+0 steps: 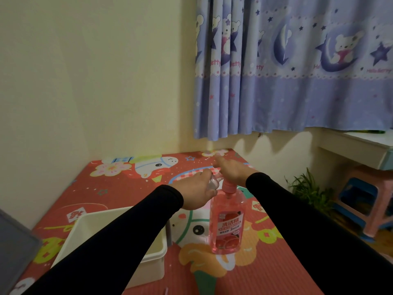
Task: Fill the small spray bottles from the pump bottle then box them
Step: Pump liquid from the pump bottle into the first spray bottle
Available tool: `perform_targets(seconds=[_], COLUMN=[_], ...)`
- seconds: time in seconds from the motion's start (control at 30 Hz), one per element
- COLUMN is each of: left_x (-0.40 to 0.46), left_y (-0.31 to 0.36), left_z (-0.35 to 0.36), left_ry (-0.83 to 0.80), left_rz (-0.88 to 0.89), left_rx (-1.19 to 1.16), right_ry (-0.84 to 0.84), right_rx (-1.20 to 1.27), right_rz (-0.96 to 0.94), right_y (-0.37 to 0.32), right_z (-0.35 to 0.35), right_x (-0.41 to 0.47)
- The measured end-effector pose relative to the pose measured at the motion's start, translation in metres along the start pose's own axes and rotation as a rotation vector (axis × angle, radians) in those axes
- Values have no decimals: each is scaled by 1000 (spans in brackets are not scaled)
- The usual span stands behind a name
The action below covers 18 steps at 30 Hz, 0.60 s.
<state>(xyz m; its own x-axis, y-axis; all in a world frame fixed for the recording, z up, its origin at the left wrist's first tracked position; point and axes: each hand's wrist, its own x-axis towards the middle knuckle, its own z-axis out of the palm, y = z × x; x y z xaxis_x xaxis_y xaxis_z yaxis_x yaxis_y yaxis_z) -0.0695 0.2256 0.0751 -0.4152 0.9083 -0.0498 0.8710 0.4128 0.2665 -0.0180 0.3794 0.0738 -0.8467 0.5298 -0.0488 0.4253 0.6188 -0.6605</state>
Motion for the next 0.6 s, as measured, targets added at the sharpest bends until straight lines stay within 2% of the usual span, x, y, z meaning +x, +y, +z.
perform_targets(seconds=[0.23,0.37,0.6], left_x=[3,2,0], left_y=[0,-2,-1], left_z=[-10,-3,-5], left_ry=[43,16,12], left_rz=[15,11,9], left_rx=[-8,14,16], right_ry=[-4,25,-14], right_rx=[182,44,47], right_rz=[3,-18,-27], right_y=[-9,-2,-5], right_z=[-9,-1,-4], right_x=[2,0,1])
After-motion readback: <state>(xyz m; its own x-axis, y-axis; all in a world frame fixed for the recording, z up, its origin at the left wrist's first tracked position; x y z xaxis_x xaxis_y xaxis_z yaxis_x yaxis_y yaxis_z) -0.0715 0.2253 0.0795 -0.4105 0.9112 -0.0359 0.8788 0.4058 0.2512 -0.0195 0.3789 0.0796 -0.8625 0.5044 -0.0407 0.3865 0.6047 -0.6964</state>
